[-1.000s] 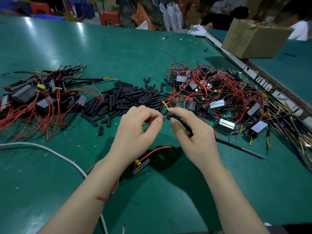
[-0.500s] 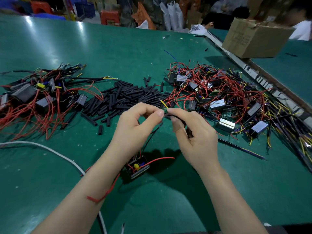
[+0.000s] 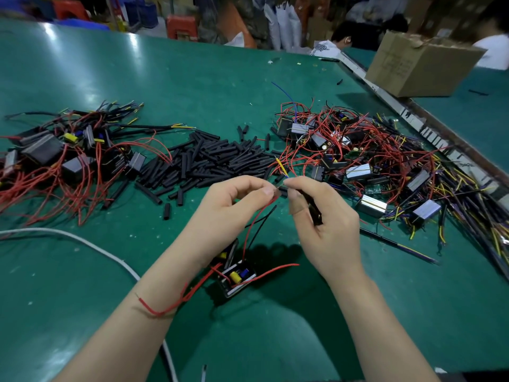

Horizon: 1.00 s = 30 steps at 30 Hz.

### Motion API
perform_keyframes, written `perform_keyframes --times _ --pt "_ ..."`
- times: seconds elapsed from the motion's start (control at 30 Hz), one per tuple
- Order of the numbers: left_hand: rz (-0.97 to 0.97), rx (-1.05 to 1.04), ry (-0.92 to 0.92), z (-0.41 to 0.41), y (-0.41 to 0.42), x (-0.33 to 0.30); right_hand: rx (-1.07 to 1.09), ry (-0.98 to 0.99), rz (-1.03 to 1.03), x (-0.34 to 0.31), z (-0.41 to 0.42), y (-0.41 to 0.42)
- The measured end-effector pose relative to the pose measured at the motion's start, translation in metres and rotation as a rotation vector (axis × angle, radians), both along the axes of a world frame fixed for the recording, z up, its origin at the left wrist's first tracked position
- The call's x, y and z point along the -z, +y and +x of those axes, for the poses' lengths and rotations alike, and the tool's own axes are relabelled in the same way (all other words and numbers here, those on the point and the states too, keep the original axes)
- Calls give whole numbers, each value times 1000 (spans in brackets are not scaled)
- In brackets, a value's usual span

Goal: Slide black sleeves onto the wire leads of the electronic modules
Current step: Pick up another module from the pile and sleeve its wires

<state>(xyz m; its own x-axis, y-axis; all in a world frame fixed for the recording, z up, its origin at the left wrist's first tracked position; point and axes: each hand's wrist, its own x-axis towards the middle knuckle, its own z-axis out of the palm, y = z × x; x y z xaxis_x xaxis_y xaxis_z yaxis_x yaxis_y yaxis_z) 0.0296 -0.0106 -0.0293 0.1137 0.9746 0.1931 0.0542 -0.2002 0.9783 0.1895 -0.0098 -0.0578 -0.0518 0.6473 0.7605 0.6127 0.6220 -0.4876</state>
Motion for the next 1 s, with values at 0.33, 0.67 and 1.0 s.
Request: perform_keyframes --times 0.33,0.67,1.0 --pt "97 -16 143 1 -1 -1 2 15 -74 -4 -3 -3" --pt "-56 17 82 5 2 0 107 23 -160 -5 3 3" --pt "-202 95 4 -2 5 4 42 181 -216 -6 11 9"
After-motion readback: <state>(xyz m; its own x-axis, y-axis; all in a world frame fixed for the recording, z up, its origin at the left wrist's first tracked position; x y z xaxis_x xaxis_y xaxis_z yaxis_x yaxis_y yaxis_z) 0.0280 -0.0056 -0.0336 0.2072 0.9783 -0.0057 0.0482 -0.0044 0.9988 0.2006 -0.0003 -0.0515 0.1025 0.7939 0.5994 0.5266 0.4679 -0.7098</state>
